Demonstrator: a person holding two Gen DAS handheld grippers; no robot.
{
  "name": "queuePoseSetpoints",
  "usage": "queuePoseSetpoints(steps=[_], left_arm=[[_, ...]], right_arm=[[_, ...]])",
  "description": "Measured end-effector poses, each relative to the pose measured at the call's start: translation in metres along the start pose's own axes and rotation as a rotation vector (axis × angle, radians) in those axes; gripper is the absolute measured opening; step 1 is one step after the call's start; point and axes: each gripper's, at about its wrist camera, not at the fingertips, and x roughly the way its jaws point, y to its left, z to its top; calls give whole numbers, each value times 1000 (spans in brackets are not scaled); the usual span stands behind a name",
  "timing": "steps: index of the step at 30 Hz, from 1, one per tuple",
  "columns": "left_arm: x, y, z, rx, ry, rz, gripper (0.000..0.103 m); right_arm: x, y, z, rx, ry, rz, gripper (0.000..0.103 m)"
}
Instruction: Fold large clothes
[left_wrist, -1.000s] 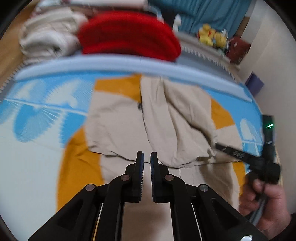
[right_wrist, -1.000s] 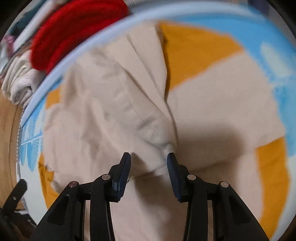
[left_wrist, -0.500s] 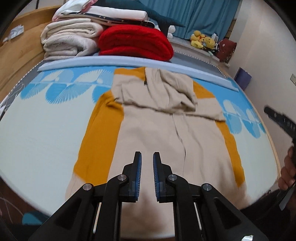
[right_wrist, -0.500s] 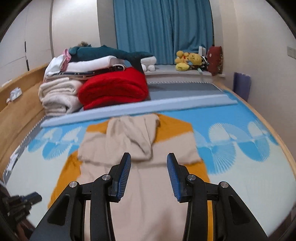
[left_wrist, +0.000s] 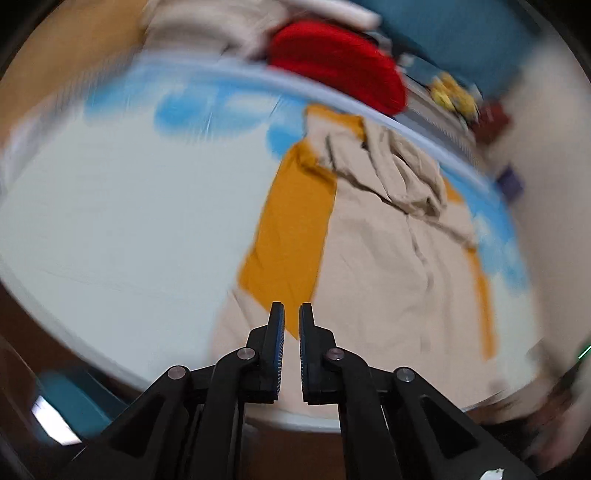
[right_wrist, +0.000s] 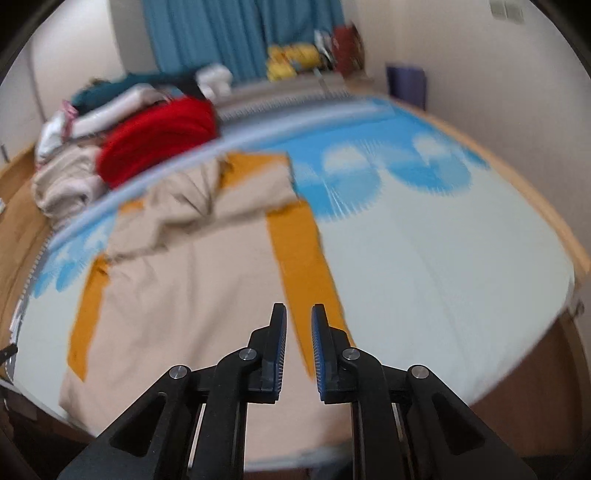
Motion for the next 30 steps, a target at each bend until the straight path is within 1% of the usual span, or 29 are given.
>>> queuePoseSetpoints(steps=[1,2,3,5,7,8,9,10,11,12,13,14,17,19,20,21,22,23,24,26,28,30], left_arm=[[8,15,-1,-65,31,-3,4],[13,27,-1,-111,41,2,4],[19,37,-1,-152,47,-2,4],[35,53,-4,-202,59,2,4],[59,69,-5,-265,116,68,4],[65,71,-2,-286,134,77,4],[71,71,-1,-292,145,80,10],[76,69,1,-284,150,86,17],[79,69,2,-277,156,102,23],[83,68,1,-272,166,127,35],[88,69,1,-269,181,150,40],[94,68,-1,-262,204,180,40],[105,67,-7,-238,251,221,40],[113,64,-14,-206,283,243,32],[115,63,-15,-185,281,264,29],[115,59,-16,-152,275,289,14],[115,55,-17,-128,277,277,8],[113,54,-18,-122,275,269,8],[109,51,-19,-107,265,270,6],[97,48,-20,-101,243,252,5],[77,44,-23,-111,212,205,5],[69,41,-28,-103,217,187,5]], right_arm=[[8,-9,-3,31,36,21,18],[16,-18,-5,62,68,31,21],[23,-24,-6,88,95,20,23],[40,-34,-9,136,152,19,28],[54,-36,-15,134,182,22,32],[63,-36,-19,114,198,3,35],[69,-36,-24,97,215,-16,37],[78,-36,-28,79,249,-40,38],[85,-37,-31,71,280,-51,38],[90,-36,-33,64,298,-55,38],[96,-37,-34,53,318,-62,39],[102,-37,-37,40,340,-78,42],[114,-41,-44,47,383,-94,44],[117,-42,-47,55,397,-97,44],[117,-40,-48,52,399,-96,44],[117,-38,-49,44,401,-99,43],[116,-36,-51,32,399,-98,39],[116,-33,-51,23,396,-77,17],[113,-31,-51,24,388,-51,2],[97,-34,-47,39,339,-38,1],[79,-45,-42,97,300,-11,0],[69,-58,-43,140,299,-35,0]])
